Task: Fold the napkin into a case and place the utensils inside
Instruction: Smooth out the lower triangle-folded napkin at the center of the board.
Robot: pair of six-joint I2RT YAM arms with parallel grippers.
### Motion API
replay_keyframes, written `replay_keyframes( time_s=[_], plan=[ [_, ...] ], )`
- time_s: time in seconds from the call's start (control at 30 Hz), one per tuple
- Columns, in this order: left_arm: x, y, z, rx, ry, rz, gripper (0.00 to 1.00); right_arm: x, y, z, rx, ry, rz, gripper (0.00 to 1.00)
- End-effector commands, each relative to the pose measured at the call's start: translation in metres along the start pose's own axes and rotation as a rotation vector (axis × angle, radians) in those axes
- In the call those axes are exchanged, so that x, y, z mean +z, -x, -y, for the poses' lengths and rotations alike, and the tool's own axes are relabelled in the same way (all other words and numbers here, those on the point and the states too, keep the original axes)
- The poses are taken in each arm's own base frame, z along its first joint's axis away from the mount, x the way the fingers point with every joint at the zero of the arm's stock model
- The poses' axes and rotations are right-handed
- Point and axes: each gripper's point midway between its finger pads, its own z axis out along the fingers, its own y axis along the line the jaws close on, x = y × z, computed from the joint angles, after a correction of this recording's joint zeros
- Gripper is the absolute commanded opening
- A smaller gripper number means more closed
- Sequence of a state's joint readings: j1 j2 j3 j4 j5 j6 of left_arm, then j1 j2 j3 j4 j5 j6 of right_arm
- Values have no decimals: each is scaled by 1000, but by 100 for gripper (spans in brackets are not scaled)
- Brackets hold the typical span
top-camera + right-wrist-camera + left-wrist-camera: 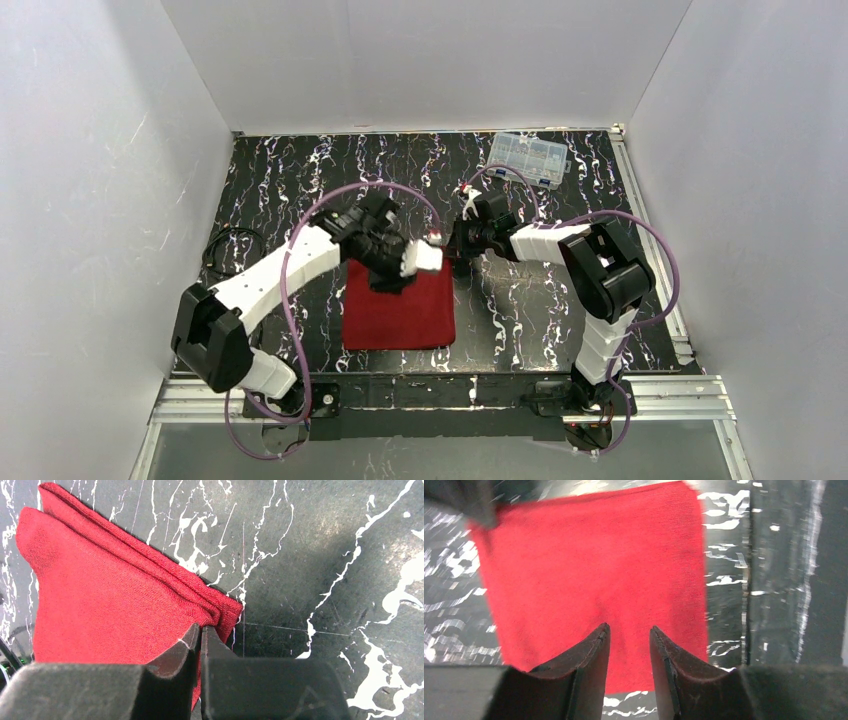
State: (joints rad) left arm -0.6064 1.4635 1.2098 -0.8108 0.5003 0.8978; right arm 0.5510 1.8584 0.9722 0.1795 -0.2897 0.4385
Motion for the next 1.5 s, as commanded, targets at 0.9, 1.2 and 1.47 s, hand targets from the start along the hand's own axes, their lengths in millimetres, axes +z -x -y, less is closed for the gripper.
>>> replay_keyframes(
  time_s=[0.9,1.2,1.47],
  plan=[
    [142,32,71,459,-235,-101,21,-3,-13,19,67,55,79,10],
    [154,32,72,518,-247,-111,20,-2,-21,22,74,55,76,10],
    [166,21,79,570,-285,-142,19,-2,-25,23,82,60,72,10]
  ],
)
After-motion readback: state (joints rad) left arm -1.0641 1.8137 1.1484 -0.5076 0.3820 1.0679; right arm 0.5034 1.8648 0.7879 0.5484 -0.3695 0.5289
